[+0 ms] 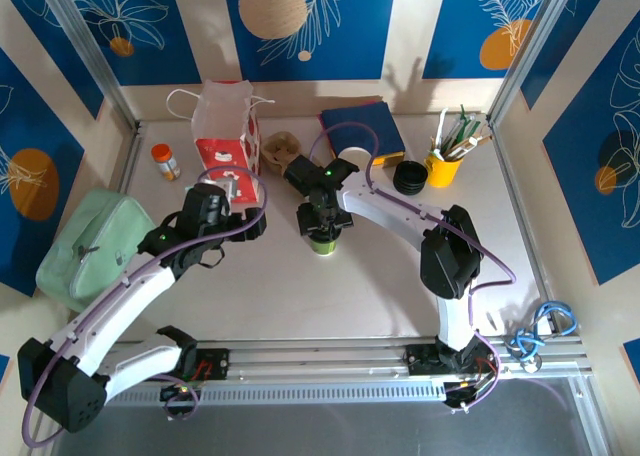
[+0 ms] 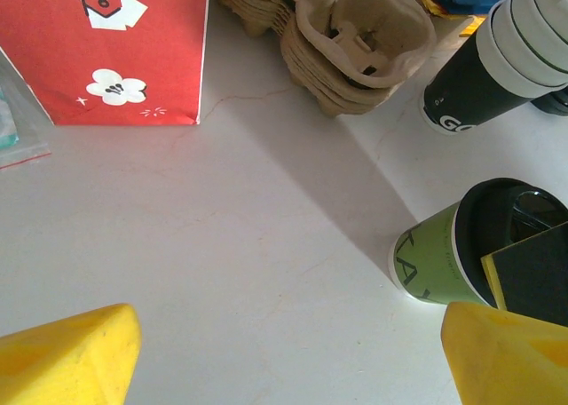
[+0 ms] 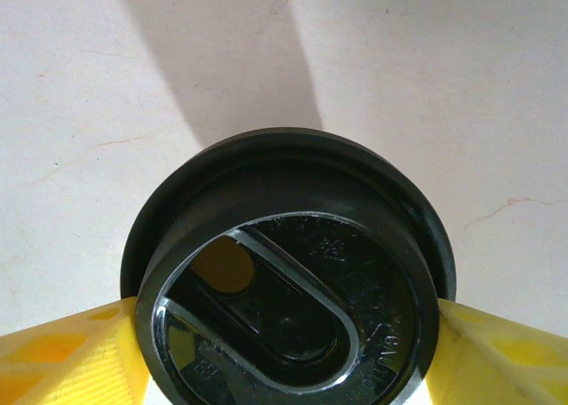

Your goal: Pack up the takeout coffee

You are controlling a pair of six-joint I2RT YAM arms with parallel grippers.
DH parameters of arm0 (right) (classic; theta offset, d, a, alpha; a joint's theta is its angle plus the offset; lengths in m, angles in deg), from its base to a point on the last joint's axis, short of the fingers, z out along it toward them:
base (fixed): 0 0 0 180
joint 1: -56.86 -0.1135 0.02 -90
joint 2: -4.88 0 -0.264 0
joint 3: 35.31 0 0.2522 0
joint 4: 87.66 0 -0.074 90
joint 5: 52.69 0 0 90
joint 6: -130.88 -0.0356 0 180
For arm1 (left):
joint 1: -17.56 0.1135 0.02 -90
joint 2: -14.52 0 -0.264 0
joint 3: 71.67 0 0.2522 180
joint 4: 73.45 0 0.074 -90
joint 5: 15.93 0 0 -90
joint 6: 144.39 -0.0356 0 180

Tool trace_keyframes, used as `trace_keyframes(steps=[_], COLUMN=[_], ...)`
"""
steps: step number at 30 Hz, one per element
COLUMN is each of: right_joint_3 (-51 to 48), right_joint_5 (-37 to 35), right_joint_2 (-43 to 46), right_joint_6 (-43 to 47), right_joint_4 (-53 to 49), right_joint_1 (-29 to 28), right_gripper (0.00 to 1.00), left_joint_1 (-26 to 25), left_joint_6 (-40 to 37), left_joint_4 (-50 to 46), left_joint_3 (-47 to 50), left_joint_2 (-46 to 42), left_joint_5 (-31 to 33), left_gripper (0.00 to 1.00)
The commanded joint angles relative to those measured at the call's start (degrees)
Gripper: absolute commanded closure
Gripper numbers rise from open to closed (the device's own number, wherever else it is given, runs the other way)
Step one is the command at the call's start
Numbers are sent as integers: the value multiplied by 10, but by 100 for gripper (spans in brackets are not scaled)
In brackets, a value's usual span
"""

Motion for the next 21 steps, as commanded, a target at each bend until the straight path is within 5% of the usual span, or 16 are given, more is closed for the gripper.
trace_keyframes(steps=[1, 21], right_joint_3=[10, -77], right_joint_5=[5, -20], right_joint_2=[-11, 88], right_joint_6=[5, 54], right_joint_4=[-16, 26], right_joint_1=[7, 165], right_gripper=[27, 28], left_joint_1=[7, 7], left_joint_6=[3, 1], left_joint_4=[10, -5], left_joint_3=[-8, -15], left_joint_2=[0, -8], left_joint_5=[-11, -2], left_gripper=[12, 12])
